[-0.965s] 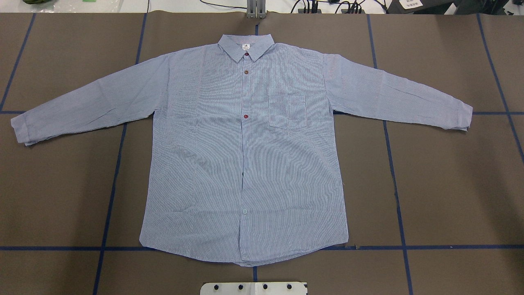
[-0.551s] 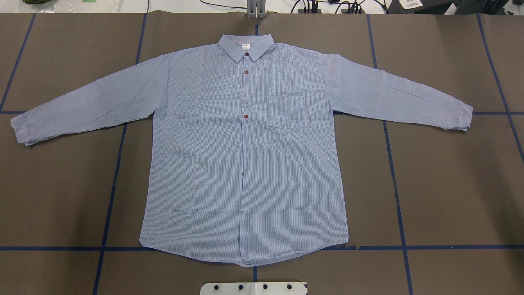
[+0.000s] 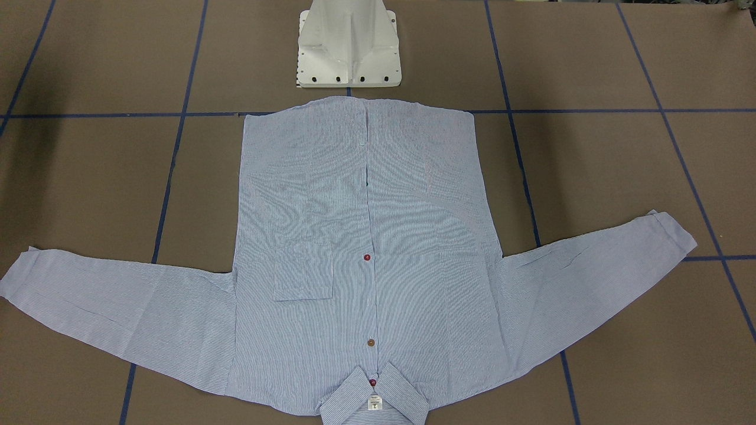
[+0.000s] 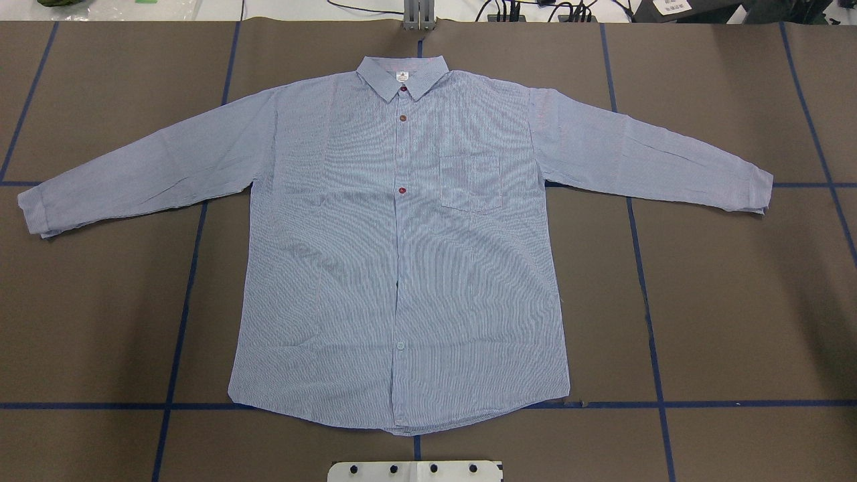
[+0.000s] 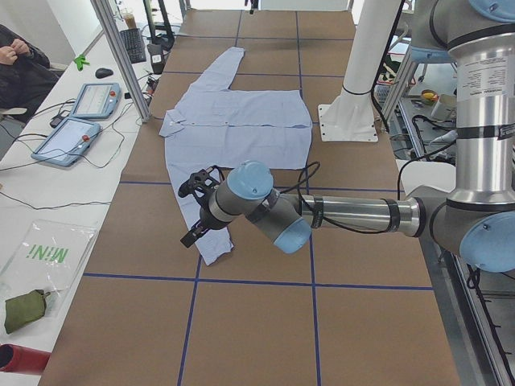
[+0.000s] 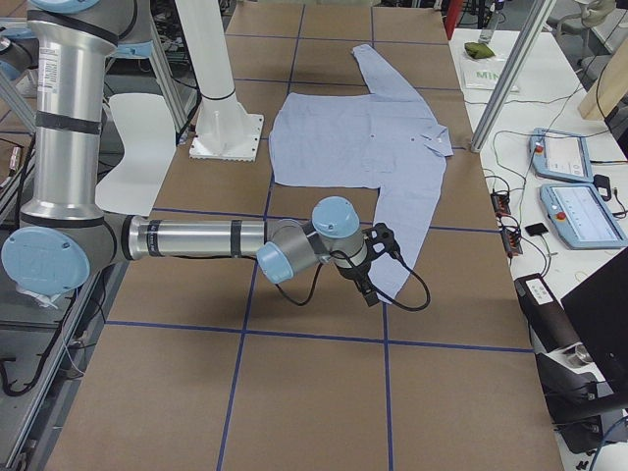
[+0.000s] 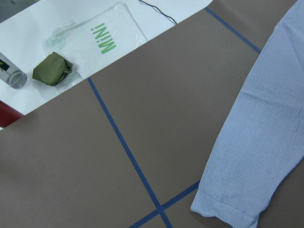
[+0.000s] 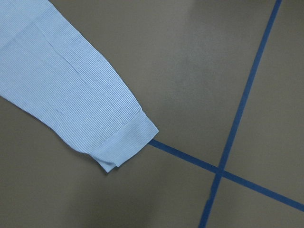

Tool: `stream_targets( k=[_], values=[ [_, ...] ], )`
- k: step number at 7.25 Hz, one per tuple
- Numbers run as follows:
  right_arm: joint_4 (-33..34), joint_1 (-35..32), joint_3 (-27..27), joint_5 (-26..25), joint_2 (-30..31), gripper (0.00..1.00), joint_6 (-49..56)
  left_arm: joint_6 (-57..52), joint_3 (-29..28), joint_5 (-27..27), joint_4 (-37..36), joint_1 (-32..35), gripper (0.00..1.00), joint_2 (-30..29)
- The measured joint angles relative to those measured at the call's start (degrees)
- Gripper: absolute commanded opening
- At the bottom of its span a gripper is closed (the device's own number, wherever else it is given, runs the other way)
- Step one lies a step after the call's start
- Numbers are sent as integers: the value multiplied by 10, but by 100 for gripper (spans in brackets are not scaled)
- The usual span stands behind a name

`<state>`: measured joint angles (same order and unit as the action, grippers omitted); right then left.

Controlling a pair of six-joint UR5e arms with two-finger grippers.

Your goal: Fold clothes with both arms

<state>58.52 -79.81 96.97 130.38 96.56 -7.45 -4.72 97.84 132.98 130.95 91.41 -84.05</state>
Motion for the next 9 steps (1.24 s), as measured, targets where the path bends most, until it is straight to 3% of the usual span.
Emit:
stream_targets(
  k=[3, 5, 7, 9],
  values=[
    [-185, 127, -76, -104, -16, 98, -273, -3, -1, 0, 6, 0, 100, 2],
    [-312, 169, -155, -154, -22, 85, -373, -4, -4, 0, 11, 0, 100, 4],
    [-370, 202, -185, -195, -28, 76, -471, -5, -6, 0, 12, 0, 100, 5],
    [-388, 229, -192, -236, -32, 70, -513, -5, -6, 0, 12, 0, 100, 5]
  ],
)
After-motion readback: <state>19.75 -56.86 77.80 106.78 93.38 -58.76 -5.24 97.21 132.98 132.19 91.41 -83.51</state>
